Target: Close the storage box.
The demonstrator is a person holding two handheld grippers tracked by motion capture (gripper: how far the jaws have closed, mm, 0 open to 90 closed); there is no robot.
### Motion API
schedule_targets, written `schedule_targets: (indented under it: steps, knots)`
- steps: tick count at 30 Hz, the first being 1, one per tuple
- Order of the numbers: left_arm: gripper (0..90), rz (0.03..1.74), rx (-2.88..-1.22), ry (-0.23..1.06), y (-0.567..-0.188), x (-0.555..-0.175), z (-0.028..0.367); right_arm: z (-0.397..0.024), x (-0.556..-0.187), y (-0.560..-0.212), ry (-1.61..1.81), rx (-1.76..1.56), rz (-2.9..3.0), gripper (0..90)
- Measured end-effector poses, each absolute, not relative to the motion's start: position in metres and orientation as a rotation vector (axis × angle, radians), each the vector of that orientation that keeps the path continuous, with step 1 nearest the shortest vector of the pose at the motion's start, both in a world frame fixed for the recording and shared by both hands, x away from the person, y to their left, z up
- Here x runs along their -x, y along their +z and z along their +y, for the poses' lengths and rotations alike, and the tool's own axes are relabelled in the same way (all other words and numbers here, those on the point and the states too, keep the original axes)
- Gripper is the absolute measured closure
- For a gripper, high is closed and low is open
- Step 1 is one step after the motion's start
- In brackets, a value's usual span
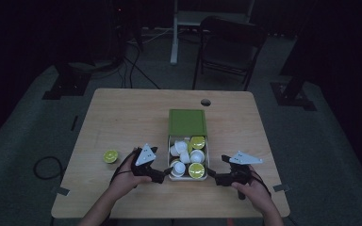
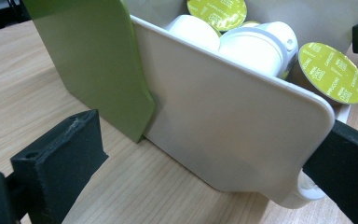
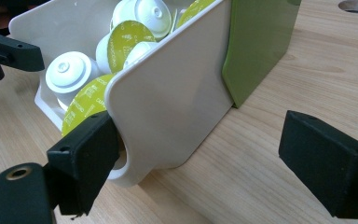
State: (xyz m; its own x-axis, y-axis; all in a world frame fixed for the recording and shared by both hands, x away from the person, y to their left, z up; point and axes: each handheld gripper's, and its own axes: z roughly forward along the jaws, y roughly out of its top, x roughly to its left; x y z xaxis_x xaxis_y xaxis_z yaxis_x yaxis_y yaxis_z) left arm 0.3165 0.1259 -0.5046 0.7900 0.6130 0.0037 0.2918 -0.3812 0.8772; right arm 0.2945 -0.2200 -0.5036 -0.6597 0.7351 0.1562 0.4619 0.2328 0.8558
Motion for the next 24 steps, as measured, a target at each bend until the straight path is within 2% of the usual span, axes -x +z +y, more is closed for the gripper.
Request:
schedule_targets:
  steps: [24]
  knots:
    - [2.1,0.729,-1.963,0.421,-0.505,-0.325,0.127,-0.218,-0.305,-0.503,1.379,-1.137,2.215,11.2]
